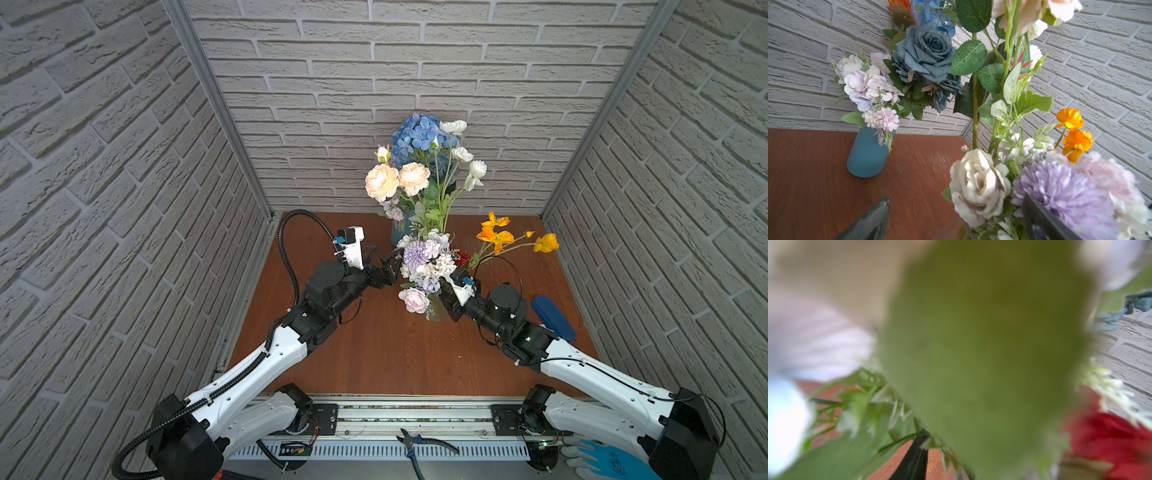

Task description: Arrange the flowers into the vase

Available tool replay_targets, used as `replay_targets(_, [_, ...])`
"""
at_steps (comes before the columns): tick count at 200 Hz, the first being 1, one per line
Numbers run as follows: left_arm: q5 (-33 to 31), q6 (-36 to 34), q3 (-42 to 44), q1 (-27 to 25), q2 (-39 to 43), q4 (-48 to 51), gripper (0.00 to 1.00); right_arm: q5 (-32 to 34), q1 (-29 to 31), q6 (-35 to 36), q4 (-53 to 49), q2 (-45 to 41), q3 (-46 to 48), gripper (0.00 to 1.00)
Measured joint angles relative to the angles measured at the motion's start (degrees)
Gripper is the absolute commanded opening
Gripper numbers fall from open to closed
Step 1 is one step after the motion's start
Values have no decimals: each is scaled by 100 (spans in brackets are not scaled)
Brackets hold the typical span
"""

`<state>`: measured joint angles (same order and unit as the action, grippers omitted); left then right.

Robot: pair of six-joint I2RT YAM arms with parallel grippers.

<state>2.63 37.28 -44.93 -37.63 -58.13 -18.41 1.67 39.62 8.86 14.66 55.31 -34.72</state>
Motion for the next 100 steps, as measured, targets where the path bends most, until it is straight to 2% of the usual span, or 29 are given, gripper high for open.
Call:
replay_targets(49, [2,2,0,0,-22,-2,98,258,15,337,-645,-776,-9,41])
replay_targets(76, [2,4,0,-2,-39,-4,98,201,24,409,-859,-590,-35,48])
replay_targets(100, [2,9,0,-2,-59,-2,98,170,90,409,-911,-299,-35,49])
